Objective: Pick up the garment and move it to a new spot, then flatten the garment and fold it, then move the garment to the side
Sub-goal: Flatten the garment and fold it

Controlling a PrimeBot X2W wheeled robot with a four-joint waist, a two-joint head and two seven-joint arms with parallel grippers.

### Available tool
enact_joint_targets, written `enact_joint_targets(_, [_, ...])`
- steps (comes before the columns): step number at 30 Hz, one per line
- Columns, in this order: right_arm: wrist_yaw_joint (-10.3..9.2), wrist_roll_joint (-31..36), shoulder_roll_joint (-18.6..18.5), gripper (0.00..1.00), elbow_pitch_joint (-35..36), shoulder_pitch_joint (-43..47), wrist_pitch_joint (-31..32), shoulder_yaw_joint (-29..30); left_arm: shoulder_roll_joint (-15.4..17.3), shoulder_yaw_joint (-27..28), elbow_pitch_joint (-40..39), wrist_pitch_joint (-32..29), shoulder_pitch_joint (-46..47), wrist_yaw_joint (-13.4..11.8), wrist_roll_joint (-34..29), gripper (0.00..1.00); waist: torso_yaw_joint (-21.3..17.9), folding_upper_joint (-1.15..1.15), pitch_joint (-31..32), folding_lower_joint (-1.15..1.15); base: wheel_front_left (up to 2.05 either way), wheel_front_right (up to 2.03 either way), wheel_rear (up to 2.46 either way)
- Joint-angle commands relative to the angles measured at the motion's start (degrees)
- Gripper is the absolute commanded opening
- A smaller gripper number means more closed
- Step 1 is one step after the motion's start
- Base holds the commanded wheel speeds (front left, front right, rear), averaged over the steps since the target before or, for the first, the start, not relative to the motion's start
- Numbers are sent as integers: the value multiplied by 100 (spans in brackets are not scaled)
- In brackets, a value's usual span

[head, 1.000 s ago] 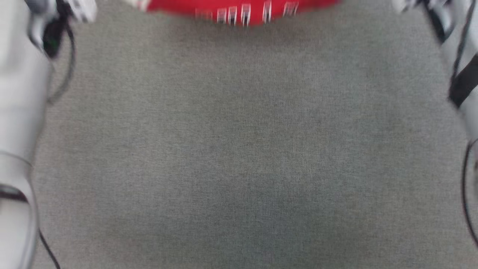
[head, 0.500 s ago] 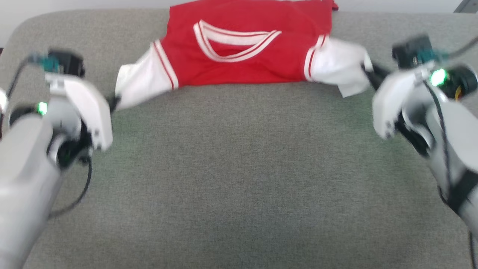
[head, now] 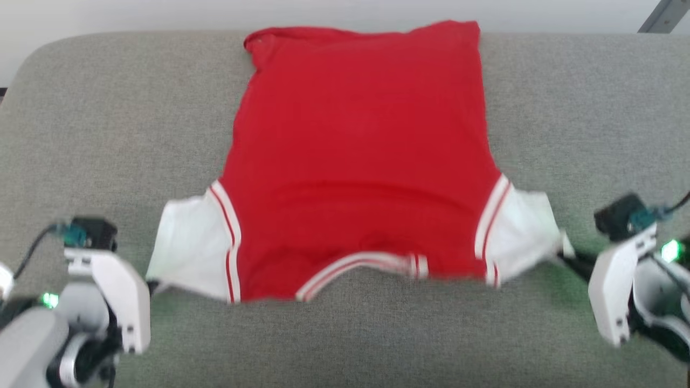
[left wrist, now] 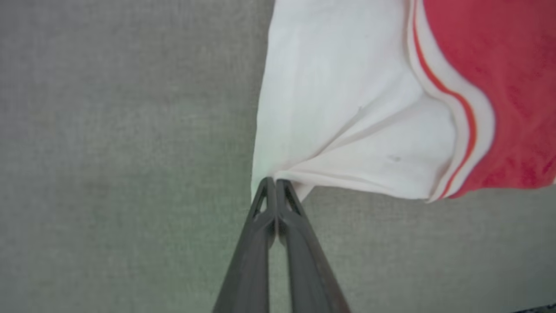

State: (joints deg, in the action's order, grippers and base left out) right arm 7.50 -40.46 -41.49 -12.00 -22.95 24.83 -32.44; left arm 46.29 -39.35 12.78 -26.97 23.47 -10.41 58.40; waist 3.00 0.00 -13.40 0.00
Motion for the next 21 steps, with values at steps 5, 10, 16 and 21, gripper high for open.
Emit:
enact_joint_targets(5, [-1, -407, -305, 0, 656, 874, 760, -3, 231, 33, -716, -69, -879, -473, 335, 0, -8, 0, 54, 0, 0, 0, 0])
enact_joint_targets(10, [-1, -679, -464, 0, 1066, 1586, 1215, 290, 334, 41, -1284, -102, -1525, -827, 596, 0, 33, 0, 44, 0, 0, 0, 0])
enact_joint_targets(16, [-4, -415, -233, 27, 1181, 1968, 1261, 906, 228, 111, -1581, 205, -1703, -933, 576, 0, 141, 0, -38, 0, 0, 0, 0])
enact_joint_targets(21, [-12, -23, 78, 100, 1465, 1957, 1462, 1590, 28, 158, -1628, 463, -1450, -835, 438, 0, 269, 0, -151, 0, 0, 0, 0])
